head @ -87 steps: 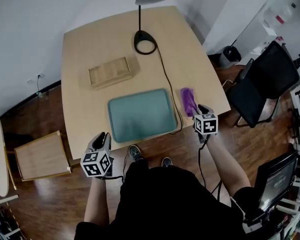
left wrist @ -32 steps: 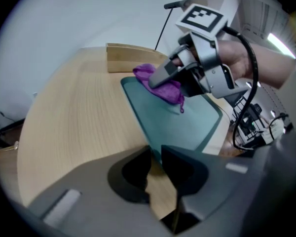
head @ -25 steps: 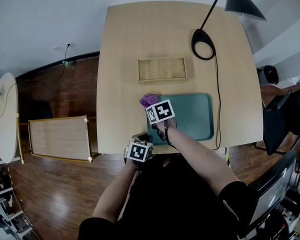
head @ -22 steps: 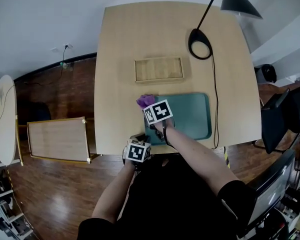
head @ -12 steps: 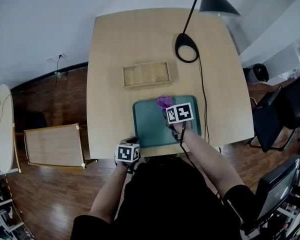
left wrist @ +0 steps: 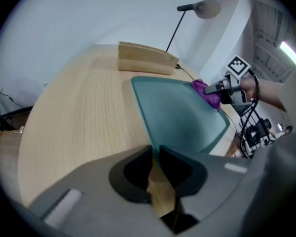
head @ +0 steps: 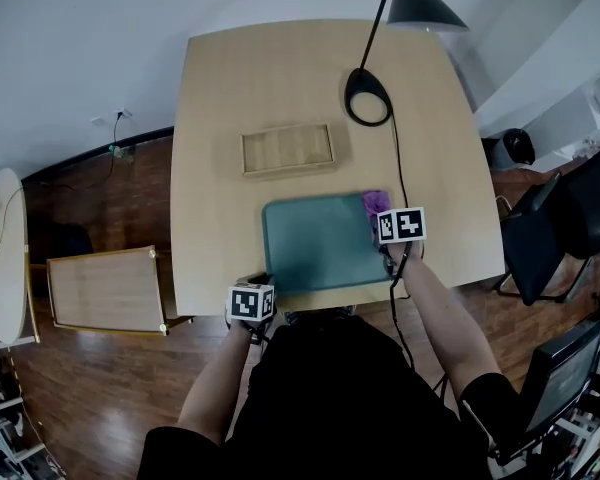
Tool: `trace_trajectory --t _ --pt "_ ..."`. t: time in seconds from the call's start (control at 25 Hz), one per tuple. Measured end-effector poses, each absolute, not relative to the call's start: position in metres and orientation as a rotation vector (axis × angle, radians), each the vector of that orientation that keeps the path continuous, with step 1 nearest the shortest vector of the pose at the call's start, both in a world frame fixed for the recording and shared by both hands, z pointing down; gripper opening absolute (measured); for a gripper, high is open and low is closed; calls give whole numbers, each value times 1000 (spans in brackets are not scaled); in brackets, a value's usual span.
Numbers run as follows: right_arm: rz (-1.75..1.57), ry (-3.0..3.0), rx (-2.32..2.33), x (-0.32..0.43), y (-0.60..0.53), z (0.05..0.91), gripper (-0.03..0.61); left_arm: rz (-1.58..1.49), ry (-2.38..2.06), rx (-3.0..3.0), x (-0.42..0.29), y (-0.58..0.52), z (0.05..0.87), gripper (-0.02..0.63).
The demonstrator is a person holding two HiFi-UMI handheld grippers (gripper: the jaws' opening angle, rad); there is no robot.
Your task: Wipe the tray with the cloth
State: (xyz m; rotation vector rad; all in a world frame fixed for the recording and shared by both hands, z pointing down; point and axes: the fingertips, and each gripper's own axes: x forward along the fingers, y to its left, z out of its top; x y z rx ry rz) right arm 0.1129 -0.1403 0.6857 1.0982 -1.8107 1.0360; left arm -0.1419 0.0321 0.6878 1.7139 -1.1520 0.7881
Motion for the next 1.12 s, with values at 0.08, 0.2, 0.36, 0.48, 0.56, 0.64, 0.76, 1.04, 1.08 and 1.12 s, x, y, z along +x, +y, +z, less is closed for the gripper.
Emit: trace_trajectory --t 0.08,0.2,0.36,0.48,0.56,0.64,0.76,1.04,1.08,1.12 --pt "1026 -1797 1093 104 -137 688 51 779 -1148 1713 -142 31 688 71" --pt "1042 -1811 1055 79 -131 688 51 756 -1149 1698 -144 30 685 67" --pt "1106 -1856 943 29 -118 683 51 726 -1115 1712 -137 30 683 66" --pt "1107 -1874 864 -16 -105 683 51 720 -1100 1722 -138 31 683 67" --pt "1089 -1882 820 -45 -99 684 51 714 -1090 1730 -138 32 683 69" --pt "1081 -1890 790 -68 -95 683 51 712 -1079 1736 -137 32 682 69" --pt "1089 -1898 755 -99 -88 683 51 719 -1068 1734 -138 33 680 71" --pt "1066 -1926 670 -154 -64 678 51 725 -1065 1734 -142 31 675 72" --pt "1058 -1925 665 -159 -60 679 51 727 -1069 1731 -143 31 674 72" --pt "1042 -1924 669 -163 -56 680 51 727 -1072 1730 -143 31 674 72"
